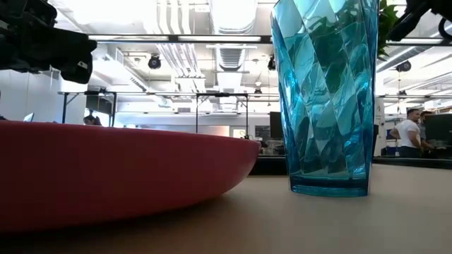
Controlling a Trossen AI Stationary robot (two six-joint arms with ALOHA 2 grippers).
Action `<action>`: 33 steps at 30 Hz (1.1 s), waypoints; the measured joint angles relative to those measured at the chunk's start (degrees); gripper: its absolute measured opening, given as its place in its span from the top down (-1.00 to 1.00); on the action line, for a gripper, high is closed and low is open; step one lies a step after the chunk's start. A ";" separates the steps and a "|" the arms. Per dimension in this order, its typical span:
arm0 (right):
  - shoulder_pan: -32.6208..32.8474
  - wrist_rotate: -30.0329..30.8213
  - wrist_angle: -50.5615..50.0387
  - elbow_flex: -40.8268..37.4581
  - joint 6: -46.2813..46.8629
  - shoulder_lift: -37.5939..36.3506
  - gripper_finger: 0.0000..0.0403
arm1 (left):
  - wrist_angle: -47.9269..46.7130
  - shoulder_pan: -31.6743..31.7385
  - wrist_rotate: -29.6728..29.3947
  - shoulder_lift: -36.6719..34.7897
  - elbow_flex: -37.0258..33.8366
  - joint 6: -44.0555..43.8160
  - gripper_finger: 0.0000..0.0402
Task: Pick and place plate/cup/fork/spoon on tray
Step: Put the pink plate on the left of the black serving tray
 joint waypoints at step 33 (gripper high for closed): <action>-0.01 4.66 6.03 1.16 -0.50 -0.10 0.56 | 15.67 0.02 -24.46 8.47 14.62 -8.56 0.68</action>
